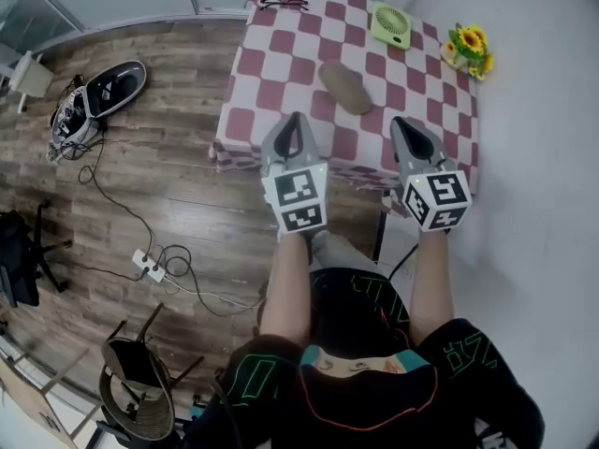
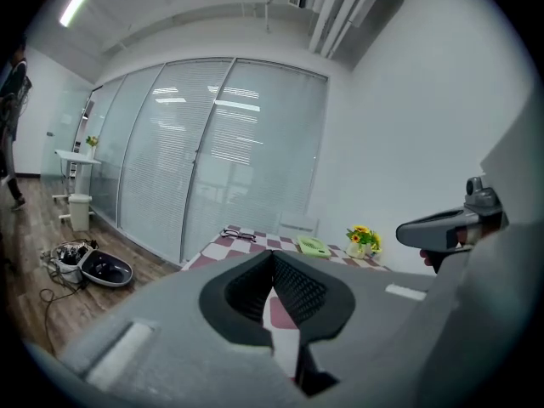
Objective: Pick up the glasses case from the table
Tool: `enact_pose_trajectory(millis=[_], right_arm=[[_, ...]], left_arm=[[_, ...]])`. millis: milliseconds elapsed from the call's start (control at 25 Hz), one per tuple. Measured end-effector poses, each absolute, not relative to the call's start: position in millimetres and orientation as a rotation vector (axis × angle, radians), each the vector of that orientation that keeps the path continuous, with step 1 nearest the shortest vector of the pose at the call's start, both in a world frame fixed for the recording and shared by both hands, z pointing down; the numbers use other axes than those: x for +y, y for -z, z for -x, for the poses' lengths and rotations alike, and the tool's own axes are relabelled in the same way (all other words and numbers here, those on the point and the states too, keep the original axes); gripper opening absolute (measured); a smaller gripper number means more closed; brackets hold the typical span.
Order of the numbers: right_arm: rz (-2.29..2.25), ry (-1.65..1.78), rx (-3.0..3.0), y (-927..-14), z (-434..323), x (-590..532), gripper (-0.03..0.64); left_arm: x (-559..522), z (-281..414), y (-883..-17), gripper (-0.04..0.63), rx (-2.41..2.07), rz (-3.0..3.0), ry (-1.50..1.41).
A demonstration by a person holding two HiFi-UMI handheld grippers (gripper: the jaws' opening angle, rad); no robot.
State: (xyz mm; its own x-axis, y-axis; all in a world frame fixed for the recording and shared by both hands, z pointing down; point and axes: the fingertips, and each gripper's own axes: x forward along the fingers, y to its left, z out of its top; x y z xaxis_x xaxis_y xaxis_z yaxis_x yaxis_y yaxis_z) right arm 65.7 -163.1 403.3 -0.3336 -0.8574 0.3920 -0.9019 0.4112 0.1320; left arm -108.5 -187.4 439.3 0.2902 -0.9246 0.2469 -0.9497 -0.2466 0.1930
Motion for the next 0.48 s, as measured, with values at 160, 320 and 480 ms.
enact_pose_trajectory(millis=[160, 320, 480], right_arm=[[-1.457, -0.131, -2.288, -402.0, -53.0, -180.8, 0.005], [-1.438, -0.155, -2.289, -412.0, -52.6, -199.7, 0.005], [-1.41, -0.211, -2.267, -432.3, -55.8, -224.6, 0.005]], left_arm=[[-208.3, 110.5, -433.5, 0.009, -1.706, -2.257, -0.107], [-221.3, 104.0, -442.6, 0.009, -1.682, -2.26, -0.137], [-239.6, 101.7, -455.0, 0.009, -1.685, -2.248, -0.19]])
